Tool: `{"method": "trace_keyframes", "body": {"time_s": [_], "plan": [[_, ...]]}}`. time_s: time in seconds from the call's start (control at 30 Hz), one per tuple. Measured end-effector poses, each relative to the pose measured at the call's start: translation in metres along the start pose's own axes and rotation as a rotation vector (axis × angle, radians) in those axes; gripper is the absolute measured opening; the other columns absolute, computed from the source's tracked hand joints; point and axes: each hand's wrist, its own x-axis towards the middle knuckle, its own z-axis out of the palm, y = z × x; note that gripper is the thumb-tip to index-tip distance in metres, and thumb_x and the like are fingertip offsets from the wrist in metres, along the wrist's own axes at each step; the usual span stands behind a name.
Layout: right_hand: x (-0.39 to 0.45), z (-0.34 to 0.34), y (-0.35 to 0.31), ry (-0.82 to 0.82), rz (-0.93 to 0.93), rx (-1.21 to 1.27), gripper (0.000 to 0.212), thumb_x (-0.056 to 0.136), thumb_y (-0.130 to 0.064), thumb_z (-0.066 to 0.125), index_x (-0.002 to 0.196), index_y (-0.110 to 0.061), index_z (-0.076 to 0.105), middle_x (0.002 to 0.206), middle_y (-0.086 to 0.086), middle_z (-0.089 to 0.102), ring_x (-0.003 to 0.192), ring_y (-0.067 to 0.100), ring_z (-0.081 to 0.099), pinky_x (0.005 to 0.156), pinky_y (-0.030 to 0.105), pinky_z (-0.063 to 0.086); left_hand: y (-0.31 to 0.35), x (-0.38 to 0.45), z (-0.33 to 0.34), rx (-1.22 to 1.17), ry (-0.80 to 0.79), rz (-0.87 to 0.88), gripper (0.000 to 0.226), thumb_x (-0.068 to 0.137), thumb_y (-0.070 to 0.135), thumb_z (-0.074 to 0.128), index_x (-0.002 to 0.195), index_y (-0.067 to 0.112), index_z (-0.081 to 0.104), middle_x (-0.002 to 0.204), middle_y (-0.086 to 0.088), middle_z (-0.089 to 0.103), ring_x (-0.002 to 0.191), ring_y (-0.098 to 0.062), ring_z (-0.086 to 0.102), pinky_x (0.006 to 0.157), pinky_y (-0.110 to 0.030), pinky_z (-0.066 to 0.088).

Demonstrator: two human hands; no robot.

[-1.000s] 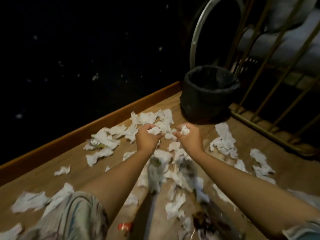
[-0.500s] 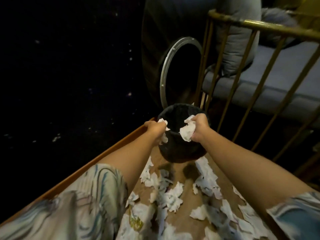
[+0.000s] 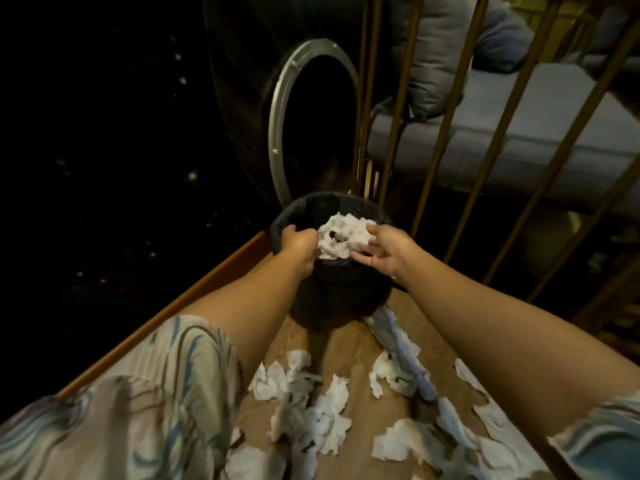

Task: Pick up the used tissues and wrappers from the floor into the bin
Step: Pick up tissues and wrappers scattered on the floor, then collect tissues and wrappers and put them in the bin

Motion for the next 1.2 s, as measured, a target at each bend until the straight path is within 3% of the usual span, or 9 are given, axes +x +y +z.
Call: {"method": "trace_keyframes", "body": {"time_s": [0.13,0.3,0.43,0.53,0.63,0.77,0.83,0.97,1.2], "plan": [[-0.001,-0.020,0.032,-0.017,-0.036,-0.046,0.039,0.101,-0.008,0.040,0.140,-0.008,0.041,0.140,0.015,0.051,0.125,0.029,0.053,0.091,0.042,0.050,-0.023,-0.018,-0.027,-0.036,0.033,0.069,0.048,0.095,-0.004,0.048,0.139,0.013,0.044,0.117,-0.014,0.058,0.107,-0.027,0.061,0.080,-0.031,0.056],[-0.032,-0.020,0.077,0.039,-0.134,-0.406,0.026,0.100,-0.013,0.044,0.122,-0.017,0.057,0.115,0.009,0.067,0.097,0.024,0.066,0.066,0.030,0.053,-0.050,-0.056,-0.072,0.118,0.068,0.136,0.030,0.093,0.002,0.059,0.123,0.007,0.057,0.127,-0.017,0.060,0.097,-0.025,0.065,0.073,-0.026,0.053],[-0.067,-0.008,0.130,-0.113,-0.169,-0.694,0.022,0.098,-0.014,0.051,0.118,-0.012,0.061,0.101,0.007,0.069,0.082,0.018,0.064,0.061,0.027,0.049,-0.073,-0.099,-0.114,0.348,0.084,0.167,0.024,0.093,0.007,0.061,0.117,0.006,0.063,0.110,-0.014,0.068,0.091,-0.022,0.062,0.059,-0.021,0.043],[-0.100,0.003,0.175,-0.234,-0.219,-0.824,0.020,0.096,-0.012,0.053,0.115,-0.015,0.060,0.103,0.009,0.067,0.083,0.020,0.062,0.063,0.030,0.051,-0.092,-0.133,-0.154,0.528,0.056,0.141,0.021,0.095,0.009,0.058,0.115,0.009,0.066,0.108,-0.011,0.066,0.090,-0.022,0.063,0.064,-0.025,0.046],[-0.134,0.012,0.219,-0.361,-0.330,-0.951,0.021,0.095,-0.013,0.056,0.115,-0.019,0.057,0.114,0.012,0.064,0.097,0.027,0.062,0.082,0.038,0.050,-0.114,-0.168,-0.196,0.644,0.068,0.103,0.023,0.094,0.003,0.053,0.111,0.012,0.066,0.119,-0.014,0.064,0.089,-0.028,0.064,0.071,-0.036,0.052],[-0.183,0.036,0.259,-0.555,-0.416,-1.155,0.034,0.097,-0.022,0.054,0.130,-0.014,0.052,0.127,0.009,0.058,0.106,0.024,0.057,0.083,0.030,0.045,-0.129,-0.232,-0.253,0.924,0.099,0.032,0.042,0.092,0.018,0.059,0.133,0.011,0.053,0.131,-0.011,0.056,0.106,-0.026,0.060,0.081,-0.031,0.050],[-0.207,0.055,0.273,-0.652,-0.421,-1.228,0.037,0.098,-0.028,0.053,0.132,-0.015,0.050,0.129,0.011,0.056,0.109,0.027,0.057,0.080,0.031,0.045,-0.128,-0.264,-0.286,1.035,0.094,-0.005,0.048,0.091,0.020,0.060,0.136,0.012,0.050,0.138,-0.009,0.053,0.120,-0.026,0.055,0.091,-0.031,0.047],[-0.255,0.101,0.306,-0.799,-0.473,-1.305,0.035,0.097,-0.028,0.055,0.128,-0.012,0.054,0.124,0.012,0.061,0.107,0.028,0.059,0.082,0.031,0.045,-0.117,-0.330,-0.355,1.128,0.213,-0.031,0.048,0.089,0.023,0.065,0.134,0.011,0.052,0.135,-0.011,0.056,0.120,-0.025,0.056,0.095,-0.032,0.048],[-0.344,0.151,0.369,-1.117,-0.481,-1.368,0.056,0.095,-0.023,0.058,0.145,-0.019,0.033,0.129,0.013,0.056,0.101,0.025,0.057,0.080,0.030,0.044,-0.106,-0.421,-0.470,1.074,0.421,-0.053,0.038,0.092,0.021,0.063,0.129,0.013,0.057,0.133,-0.009,0.056,0.115,-0.024,0.057,0.082,-0.027,0.045]]}}
